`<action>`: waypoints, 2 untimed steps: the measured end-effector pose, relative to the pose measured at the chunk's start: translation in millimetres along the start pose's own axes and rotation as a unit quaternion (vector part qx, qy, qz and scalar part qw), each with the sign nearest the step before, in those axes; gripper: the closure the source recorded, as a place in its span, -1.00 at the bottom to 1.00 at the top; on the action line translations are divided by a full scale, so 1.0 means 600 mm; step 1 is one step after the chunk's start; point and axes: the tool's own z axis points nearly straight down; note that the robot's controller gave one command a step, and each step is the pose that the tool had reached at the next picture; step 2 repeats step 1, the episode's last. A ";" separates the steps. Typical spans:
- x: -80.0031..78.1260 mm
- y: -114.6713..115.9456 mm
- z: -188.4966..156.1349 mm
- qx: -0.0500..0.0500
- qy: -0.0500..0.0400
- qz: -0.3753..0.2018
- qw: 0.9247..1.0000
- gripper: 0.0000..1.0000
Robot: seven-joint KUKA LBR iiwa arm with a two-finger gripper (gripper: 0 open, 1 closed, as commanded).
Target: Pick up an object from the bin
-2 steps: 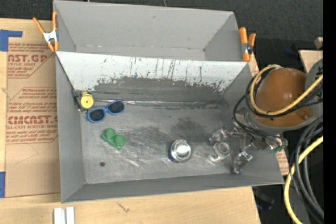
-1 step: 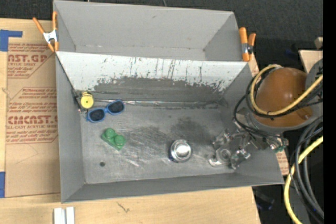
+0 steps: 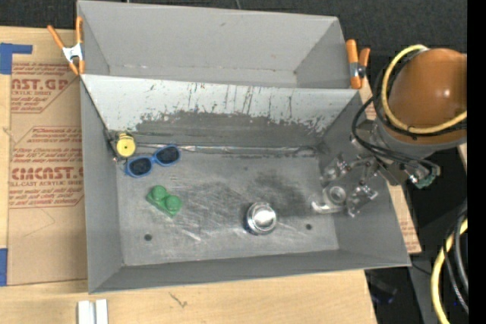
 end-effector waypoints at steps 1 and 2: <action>0.013 -0.008 -0.141 0.001 0.000 0.009 1.000 1.00; 0.013 -0.008 -0.141 0.001 0.000 0.009 1.000 1.00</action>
Offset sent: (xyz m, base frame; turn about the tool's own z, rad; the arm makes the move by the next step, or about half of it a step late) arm -0.0067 -0.0081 0.0803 0.0168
